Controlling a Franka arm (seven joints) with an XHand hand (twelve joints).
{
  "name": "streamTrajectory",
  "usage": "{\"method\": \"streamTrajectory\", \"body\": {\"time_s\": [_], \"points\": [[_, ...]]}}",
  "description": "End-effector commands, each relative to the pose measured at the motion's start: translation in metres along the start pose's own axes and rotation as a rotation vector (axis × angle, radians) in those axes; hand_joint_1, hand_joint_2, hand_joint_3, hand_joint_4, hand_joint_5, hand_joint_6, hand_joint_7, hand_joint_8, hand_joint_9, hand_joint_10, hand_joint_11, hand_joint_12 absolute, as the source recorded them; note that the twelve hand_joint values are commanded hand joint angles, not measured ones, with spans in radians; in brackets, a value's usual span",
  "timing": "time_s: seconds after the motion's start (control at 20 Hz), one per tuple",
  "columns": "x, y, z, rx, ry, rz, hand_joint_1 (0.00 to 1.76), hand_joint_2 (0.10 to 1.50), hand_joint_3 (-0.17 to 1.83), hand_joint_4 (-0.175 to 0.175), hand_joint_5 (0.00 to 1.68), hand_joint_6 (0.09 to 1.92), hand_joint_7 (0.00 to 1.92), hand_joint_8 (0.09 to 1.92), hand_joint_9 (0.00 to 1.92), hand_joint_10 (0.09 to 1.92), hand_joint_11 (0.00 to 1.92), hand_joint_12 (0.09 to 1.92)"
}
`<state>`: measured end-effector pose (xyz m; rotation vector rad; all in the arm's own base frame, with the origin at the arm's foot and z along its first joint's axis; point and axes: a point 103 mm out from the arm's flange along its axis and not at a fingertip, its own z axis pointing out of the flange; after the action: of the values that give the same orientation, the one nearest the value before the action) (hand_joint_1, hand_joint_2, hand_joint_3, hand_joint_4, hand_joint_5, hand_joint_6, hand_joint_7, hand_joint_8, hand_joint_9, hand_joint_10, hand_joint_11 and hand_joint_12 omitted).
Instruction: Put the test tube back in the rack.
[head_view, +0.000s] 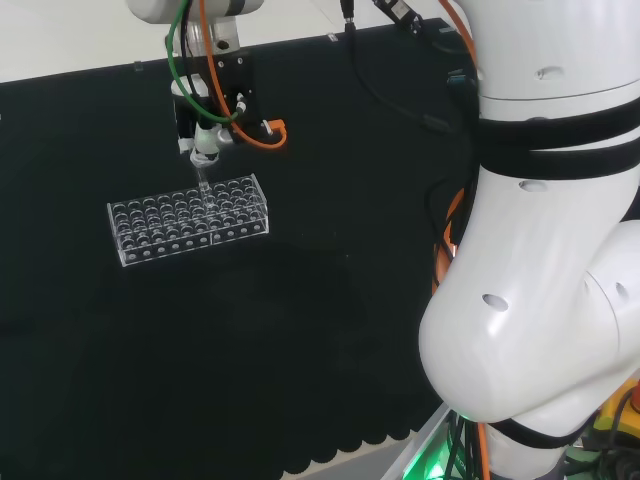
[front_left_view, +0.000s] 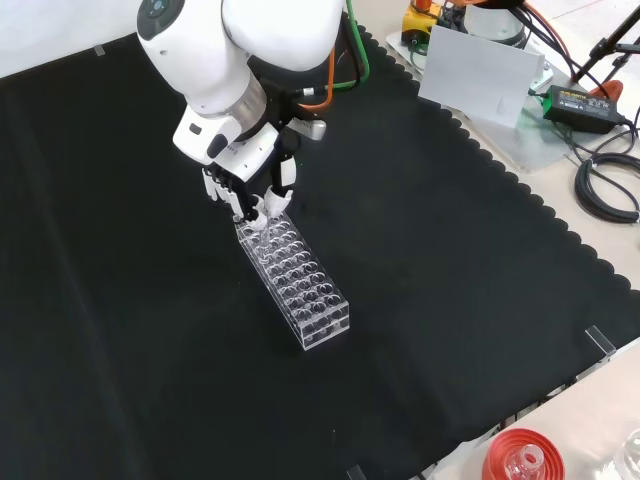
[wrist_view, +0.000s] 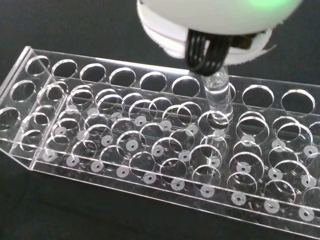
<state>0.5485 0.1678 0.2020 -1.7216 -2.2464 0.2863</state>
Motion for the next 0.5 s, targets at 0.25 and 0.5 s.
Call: {"method": "streamTrajectory", "body": {"time_s": [0.25,0.5], "points": [[0.0004,0.0008,0.0104,0.018,0.002,-0.002,1.44,0.58,0.67,-0.175,1.37,0.45,1.54,0.31,1.32,0.53,1.08,1.09],[0.0022,0.0019,0.0130,0.026,0.003,-0.007,1.44,0.59,0.66,-0.175,1.38,0.41,1.54,0.32,1.31,0.54,1.09,1.08]]}}
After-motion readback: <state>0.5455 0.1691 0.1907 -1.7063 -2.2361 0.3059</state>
